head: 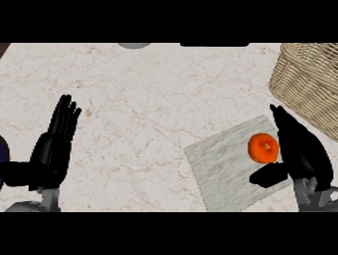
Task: Pick the squash from the placemat and place it in the basket
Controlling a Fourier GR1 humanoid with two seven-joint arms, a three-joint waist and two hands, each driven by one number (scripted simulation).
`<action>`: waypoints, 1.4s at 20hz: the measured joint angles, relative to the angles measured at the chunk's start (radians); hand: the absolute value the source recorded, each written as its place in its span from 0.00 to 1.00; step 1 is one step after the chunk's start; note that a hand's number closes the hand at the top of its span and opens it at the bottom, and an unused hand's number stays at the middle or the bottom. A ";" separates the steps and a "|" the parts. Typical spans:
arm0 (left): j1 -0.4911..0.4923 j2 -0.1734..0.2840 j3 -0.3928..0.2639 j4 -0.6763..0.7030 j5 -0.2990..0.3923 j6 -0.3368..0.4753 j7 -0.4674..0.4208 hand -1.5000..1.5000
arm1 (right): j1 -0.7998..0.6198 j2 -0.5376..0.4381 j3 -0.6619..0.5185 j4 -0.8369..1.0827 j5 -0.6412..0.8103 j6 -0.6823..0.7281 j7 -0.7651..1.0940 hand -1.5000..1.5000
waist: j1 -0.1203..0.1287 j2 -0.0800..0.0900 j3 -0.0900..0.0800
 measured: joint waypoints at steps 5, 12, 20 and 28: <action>0.009 -0.022 0.009 -0.027 -0.031 -0.009 0.019 0.50 | 0.026 0.029 -0.045 0.035 0.031 0.030 -0.041 0.00 | -0.001 0.000 0.000; 0.015 -0.042 0.052 -0.028 -0.044 -0.051 0.027 0.50 | 0.049 0.084 -0.088 0.103 0.073 0.057 -0.095 0.00 | -0.001 0.000 0.000; 0.036 -0.089 0.057 -0.032 -0.096 -0.071 0.025 0.50 | 0.055 0.143 -0.139 0.170 0.121 0.083 -0.167 0.00 | 0.000 0.000 0.000; 0.028 -0.120 0.084 -0.045 -0.124 -0.096 0.049 0.50 | 0.055 0.194 -0.186 0.241 0.174 0.076 -0.246 0.00 | -0.001 0.000 0.000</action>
